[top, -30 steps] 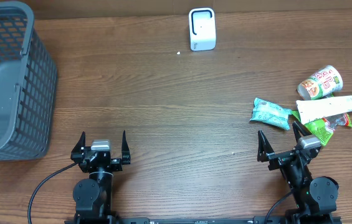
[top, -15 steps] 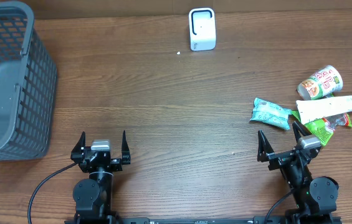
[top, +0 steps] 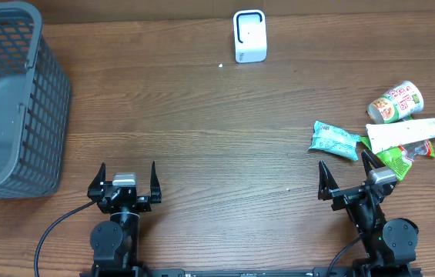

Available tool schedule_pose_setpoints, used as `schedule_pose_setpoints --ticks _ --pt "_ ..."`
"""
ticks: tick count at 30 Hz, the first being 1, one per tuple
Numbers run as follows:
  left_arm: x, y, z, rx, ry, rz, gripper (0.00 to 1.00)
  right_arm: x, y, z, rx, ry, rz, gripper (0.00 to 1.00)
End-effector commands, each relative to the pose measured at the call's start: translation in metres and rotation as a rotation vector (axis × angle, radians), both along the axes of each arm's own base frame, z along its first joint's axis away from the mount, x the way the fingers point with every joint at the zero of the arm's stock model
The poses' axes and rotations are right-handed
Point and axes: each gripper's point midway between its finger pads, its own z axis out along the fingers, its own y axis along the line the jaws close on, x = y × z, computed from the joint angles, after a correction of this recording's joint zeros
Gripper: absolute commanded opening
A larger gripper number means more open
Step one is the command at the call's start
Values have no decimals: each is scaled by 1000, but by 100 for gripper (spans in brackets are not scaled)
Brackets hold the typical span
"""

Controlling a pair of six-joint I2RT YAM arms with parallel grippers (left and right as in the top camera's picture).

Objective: Scan the item barcode

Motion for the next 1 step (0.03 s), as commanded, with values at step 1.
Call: schedule_pose_setpoints --ticks 1 --pt "0 -4 0 -17 -8 -17 100 0 0 -2 7 -3 0 100"
